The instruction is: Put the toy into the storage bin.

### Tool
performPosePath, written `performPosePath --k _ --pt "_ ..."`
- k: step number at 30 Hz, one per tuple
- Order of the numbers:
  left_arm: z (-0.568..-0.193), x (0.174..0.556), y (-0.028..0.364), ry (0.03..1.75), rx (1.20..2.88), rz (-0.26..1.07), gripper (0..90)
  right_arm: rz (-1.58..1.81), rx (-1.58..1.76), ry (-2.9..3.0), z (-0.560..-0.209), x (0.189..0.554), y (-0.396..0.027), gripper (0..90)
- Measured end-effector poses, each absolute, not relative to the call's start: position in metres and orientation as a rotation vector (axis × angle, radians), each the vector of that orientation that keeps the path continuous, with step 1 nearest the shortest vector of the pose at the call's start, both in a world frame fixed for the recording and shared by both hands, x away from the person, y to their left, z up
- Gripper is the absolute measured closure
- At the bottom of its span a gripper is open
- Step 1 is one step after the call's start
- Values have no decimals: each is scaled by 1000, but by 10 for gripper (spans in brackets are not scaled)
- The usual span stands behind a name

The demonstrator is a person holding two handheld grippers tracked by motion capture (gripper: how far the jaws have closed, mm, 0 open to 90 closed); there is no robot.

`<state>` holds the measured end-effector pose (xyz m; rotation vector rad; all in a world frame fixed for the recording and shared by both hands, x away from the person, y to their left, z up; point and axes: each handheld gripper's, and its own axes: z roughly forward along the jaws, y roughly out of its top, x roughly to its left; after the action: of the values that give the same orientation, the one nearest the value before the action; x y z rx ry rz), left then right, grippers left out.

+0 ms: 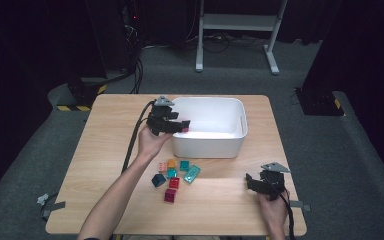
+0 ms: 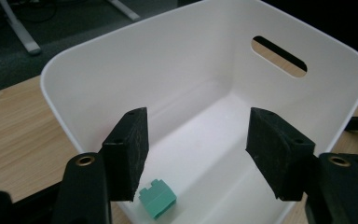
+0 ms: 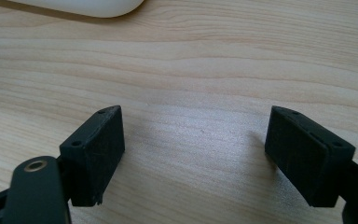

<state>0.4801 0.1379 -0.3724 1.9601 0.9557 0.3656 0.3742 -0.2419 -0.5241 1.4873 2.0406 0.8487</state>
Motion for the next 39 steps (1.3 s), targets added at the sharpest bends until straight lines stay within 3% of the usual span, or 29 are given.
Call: performPosePath --k 13,39 --pt "-358 457 170 958 1884 381 368 849 1488 2041 -524 374 -242 196" --pt "-370 415 201 994 1901 386 349 849 1488 2040 -524 374 -242 196"
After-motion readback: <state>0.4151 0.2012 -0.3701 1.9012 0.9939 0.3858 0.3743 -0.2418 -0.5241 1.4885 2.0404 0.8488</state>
